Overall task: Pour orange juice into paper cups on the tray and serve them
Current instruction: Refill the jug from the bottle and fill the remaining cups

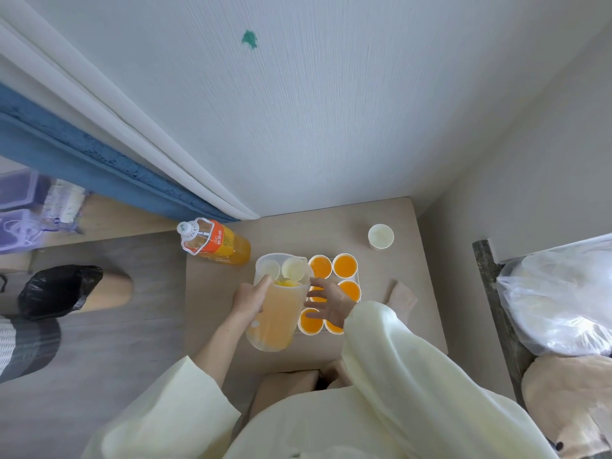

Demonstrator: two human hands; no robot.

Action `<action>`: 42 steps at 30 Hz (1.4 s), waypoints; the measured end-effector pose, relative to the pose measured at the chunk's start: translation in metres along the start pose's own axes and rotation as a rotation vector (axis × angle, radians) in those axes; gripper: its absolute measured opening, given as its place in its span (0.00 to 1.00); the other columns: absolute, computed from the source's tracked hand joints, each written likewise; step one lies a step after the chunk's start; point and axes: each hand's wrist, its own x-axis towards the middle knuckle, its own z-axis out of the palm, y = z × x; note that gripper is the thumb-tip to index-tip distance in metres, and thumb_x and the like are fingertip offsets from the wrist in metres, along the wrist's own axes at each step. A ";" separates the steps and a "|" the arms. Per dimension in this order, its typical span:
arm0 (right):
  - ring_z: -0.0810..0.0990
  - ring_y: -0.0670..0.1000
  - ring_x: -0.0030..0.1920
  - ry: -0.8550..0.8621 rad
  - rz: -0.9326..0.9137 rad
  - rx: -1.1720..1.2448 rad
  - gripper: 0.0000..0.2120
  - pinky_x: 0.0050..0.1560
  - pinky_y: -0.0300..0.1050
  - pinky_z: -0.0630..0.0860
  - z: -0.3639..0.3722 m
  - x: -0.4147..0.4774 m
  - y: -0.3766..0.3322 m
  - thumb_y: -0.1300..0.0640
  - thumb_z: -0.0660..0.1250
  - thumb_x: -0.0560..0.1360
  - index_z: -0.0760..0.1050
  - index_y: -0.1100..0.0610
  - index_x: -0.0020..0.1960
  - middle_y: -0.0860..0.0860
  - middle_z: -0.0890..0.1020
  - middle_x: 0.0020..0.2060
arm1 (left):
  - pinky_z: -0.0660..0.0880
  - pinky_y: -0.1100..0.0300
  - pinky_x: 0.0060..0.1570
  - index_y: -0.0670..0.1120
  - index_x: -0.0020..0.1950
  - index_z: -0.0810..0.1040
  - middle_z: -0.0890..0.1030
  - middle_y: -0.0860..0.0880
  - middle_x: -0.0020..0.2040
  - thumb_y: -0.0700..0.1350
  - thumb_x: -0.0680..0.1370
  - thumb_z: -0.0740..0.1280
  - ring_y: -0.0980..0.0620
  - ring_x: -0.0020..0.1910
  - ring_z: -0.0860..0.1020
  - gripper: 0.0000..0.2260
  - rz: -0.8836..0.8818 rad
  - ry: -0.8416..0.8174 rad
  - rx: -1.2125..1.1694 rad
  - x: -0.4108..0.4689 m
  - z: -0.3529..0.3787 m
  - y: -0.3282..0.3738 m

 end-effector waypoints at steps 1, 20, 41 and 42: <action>0.80 0.58 0.56 -0.012 0.005 0.000 0.12 0.53 0.55 0.79 0.002 0.001 0.001 0.47 0.66 0.77 0.76 0.55 0.55 0.56 0.80 0.55 | 0.68 0.58 0.34 0.43 0.32 0.68 0.71 0.45 0.31 0.59 0.70 0.61 0.49 0.30 0.71 0.20 -0.002 0.012 0.007 0.001 -0.002 -0.002; 0.81 0.60 0.56 -0.017 0.071 -0.100 0.25 0.50 0.57 0.81 0.025 0.031 0.028 0.42 0.65 0.76 0.73 0.57 0.66 0.58 0.79 0.59 | 0.68 0.57 0.34 0.42 0.33 0.68 0.71 0.45 0.30 0.58 0.73 0.63 0.47 0.31 0.70 0.20 -0.103 0.018 0.026 0.016 -0.008 -0.028; 0.78 0.60 0.61 0.006 0.057 -0.136 0.22 0.59 0.59 0.77 0.033 0.036 0.031 0.45 0.61 0.80 0.70 0.57 0.69 0.59 0.77 0.63 | 0.67 0.58 0.33 0.43 0.36 0.70 0.70 0.47 0.31 0.55 0.74 0.64 0.48 0.30 0.70 0.16 -0.137 0.016 -0.008 0.031 -0.005 -0.022; 0.78 0.60 0.61 0.007 0.056 -0.136 0.22 0.59 0.59 0.77 0.033 0.036 0.031 0.45 0.61 0.80 0.70 0.57 0.69 0.59 0.77 0.63 | 0.67 0.58 0.33 0.43 0.37 0.70 0.70 0.46 0.32 0.55 0.74 0.64 0.49 0.30 0.69 0.16 -0.136 0.015 -0.006 0.032 -0.006 -0.022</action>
